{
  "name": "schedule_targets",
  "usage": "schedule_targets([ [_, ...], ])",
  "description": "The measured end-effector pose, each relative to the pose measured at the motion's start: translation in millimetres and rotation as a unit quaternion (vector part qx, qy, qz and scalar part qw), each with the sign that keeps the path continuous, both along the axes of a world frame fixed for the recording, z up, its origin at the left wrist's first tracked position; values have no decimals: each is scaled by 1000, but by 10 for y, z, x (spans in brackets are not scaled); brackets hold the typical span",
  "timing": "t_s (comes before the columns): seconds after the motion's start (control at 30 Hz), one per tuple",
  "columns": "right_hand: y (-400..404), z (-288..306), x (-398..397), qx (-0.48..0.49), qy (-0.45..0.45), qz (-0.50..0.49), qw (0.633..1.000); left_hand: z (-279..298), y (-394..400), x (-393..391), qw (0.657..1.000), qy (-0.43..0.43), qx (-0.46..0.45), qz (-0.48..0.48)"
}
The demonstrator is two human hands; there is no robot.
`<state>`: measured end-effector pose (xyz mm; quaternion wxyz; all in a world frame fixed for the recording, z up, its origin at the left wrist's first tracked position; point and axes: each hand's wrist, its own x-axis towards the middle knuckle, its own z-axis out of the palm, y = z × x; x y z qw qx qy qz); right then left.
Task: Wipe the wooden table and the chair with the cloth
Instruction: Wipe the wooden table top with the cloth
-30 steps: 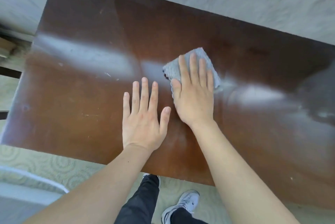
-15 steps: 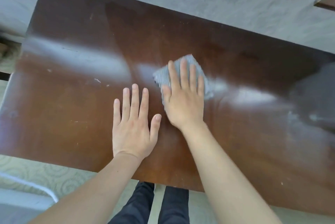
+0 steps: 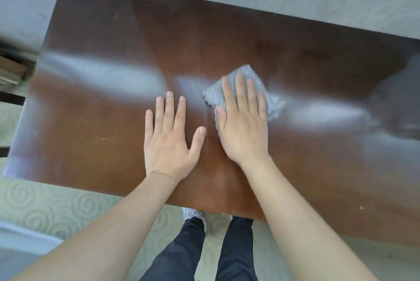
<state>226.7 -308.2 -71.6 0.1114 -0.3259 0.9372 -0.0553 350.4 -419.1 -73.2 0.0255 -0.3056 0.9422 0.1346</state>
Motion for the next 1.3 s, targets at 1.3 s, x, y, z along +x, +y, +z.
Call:
schedule_targets([
  [1.3,1595,32,-280,39,-29,-234,971,-39,920,-1448,976,-50,-41,-208],
])
